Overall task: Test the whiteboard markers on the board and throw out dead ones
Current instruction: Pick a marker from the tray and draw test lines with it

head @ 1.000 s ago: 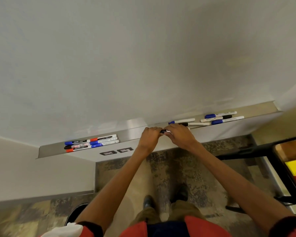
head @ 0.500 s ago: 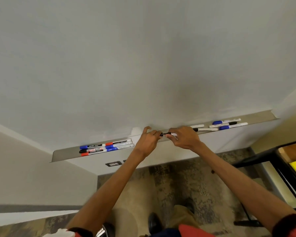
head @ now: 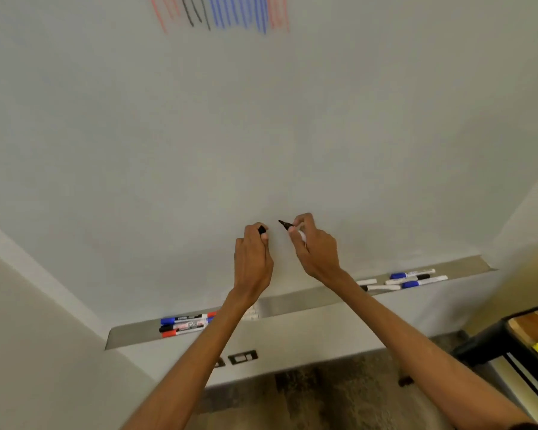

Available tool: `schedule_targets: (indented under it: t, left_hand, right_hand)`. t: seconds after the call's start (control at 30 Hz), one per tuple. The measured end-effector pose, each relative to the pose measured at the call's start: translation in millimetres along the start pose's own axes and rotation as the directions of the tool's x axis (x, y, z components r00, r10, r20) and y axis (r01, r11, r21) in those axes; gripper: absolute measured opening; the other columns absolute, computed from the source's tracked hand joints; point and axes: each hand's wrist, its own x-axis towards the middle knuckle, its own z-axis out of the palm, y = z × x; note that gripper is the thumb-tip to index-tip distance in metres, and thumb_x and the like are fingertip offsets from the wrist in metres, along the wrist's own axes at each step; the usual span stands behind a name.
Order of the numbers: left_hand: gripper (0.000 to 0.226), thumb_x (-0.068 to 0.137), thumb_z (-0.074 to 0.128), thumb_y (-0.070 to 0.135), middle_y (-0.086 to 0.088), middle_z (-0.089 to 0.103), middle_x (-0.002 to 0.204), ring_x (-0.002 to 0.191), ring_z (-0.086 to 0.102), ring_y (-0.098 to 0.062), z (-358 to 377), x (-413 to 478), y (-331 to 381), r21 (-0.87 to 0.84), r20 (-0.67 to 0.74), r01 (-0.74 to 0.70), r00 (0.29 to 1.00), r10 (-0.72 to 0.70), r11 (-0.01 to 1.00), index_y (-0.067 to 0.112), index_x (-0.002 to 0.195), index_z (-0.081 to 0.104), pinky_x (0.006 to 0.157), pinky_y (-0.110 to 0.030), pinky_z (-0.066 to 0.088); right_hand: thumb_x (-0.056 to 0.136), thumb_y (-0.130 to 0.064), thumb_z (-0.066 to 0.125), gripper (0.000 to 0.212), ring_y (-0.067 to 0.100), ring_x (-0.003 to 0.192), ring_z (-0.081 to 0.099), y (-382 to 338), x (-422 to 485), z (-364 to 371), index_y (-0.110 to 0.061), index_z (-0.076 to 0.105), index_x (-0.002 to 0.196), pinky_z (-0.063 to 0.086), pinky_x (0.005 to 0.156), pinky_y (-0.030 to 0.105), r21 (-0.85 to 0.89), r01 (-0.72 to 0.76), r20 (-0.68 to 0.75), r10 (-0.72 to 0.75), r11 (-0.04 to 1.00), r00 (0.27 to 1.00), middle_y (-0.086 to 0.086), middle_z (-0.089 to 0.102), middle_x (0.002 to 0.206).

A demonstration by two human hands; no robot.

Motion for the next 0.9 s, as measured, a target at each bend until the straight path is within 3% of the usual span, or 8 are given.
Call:
schedule_targets:
  t: [0.13, 0.27, 0.33, 0.43, 0.6, 0.7, 0.8, 0.9]
  left_hand:
    - [0.018, 0.108, 0.031, 0.032, 0.007, 0.054, 0.088, 0.075, 0.050, -0.020, -32, 40, 15, -0.057, -0.117, -0.040, 0.993, 0.033, 0.998, 0.023, 0.112, 0.046, 0.066, -0.029, 0.036]
    - [0.027, 0.108, 0.034, 0.030, 0.014, 0.050, 0.073, 0.065, 0.047, -0.015, -77, 89, 36, -0.085, -0.286, -0.138, 0.952, 0.109, 0.987, 0.022, 0.128, 0.049, 0.063, -0.029, 0.036]
    - [0.035, 0.107, 0.034, 0.033, 0.009, 0.064, 0.089, 0.076, 0.055, -0.016, -102, 114, 49, -0.057, -0.366, -0.194, 0.917, 0.161, 0.979, 0.022, 0.138, 0.047, 0.072, -0.030, 0.044]
    - [0.049, 0.106, 0.033, 0.035, 0.001, 0.066, 0.125, 0.100, 0.055, -0.009, -136, 150, 69, 0.012, -0.476, -0.259, 0.848, 0.234, 0.966, 0.013, 0.150, 0.037, 0.090, -0.018, 0.037]
    - [0.054, 0.106, 0.035, 0.034, -0.004, 0.059, 0.136, 0.113, 0.046, 0.001, -189, 212, 98, 0.091, -0.593, -0.362, 0.729, 0.342, 0.928, 0.005, 0.152, 0.033, 0.100, -0.001, 0.028]
    - [0.052, 0.107, 0.036, 0.031, -0.008, 0.050, 0.147, 0.130, 0.044, -0.006, -219, 248, 110, 0.117, -0.627, -0.379, 0.688, 0.364, 0.918, 0.004, 0.152, 0.033, 0.110, -0.010, 0.028]
    - [0.052, 0.107, 0.037, 0.028, -0.010, 0.040, 0.155, 0.145, 0.034, -0.022, -244, 279, 119, 0.144, -0.655, -0.359, 0.664, 0.361, 0.922, 0.004, 0.153, 0.031, 0.120, -0.032, 0.029]
    - [0.052, 0.107, 0.039, 0.027, -0.005, 0.035, 0.158, 0.146, 0.020, -0.011, -265, 306, 127, 0.159, -0.684, -0.357, 0.632, 0.363, 0.921, 0.010, 0.155, 0.028, 0.120, -0.042, 0.029]
  right_hand:
    - [0.105, -0.022, 0.040, 0.010, 0.008, 0.045, 0.045, -43, 40, -25, -0.021, 0.042, 0.114, 0.032, 0.046, 0.025, 0.142, 0.062, -0.074, -0.052, 0.988, 0.996, -0.013, 0.041, 0.059]
    - [0.100, -0.013, 0.043, 0.023, 0.012, 0.061, 0.053, -87, 86, -58, -0.024, 0.062, 0.104, 0.047, 0.055, 0.036, 0.187, 0.270, -0.199, -0.233, 0.944, 0.952, -0.010, 0.060, 0.086]
    - [0.095, -0.015, 0.045, 0.024, 0.009, 0.069, 0.058, -109, 111, -75, -0.025, 0.067, 0.096, 0.047, 0.060, 0.036, 0.268, 0.291, -0.249, -0.226, 0.918, 0.942, -0.015, 0.063, 0.090]
    - [0.087, -0.021, 0.040, 0.031, 0.003, 0.070, 0.059, -140, 151, -103, -0.028, 0.069, 0.094, 0.045, 0.064, 0.031, 0.361, 0.283, -0.293, -0.181, 0.888, 0.939, -0.017, 0.064, 0.084]
    - [0.075, -0.002, 0.042, 0.041, 0.029, 0.060, 0.056, -179, 204, -150, -0.023, 0.067, 0.100, 0.049, 0.055, 0.047, 0.346, 0.469, -0.366, -0.344, 0.812, 0.865, -0.012, 0.065, 0.089]
    - [0.074, 0.005, 0.049, 0.037, 0.024, 0.062, 0.056, -197, 229, -173, -0.014, 0.062, 0.103, 0.044, 0.052, 0.040, 0.254, 0.560, -0.429, -0.428, 0.788, 0.796, -0.015, 0.062, 0.095]
    - [0.077, 0.008, 0.058, 0.029, 0.023, 0.080, 0.065, -209, 252, -192, -0.008, 0.056, 0.101, 0.043, 0.055, 0.032, 0.273, 0.614, -0.461, -0.460, 0.740, 0.759, -0.012, 0.059, 0.096]
    - [0.082, -0.013, 0.076, 0.028, 0.028, 0.076, 0.064, -220, 270, -208, -0.011, 0.055, 0.101, 0.049, 0.054, 0.034, 0.350, 0.629, -0.503, -0.428, 0.694, 0.751, -0.009, 0.055, 0.098]
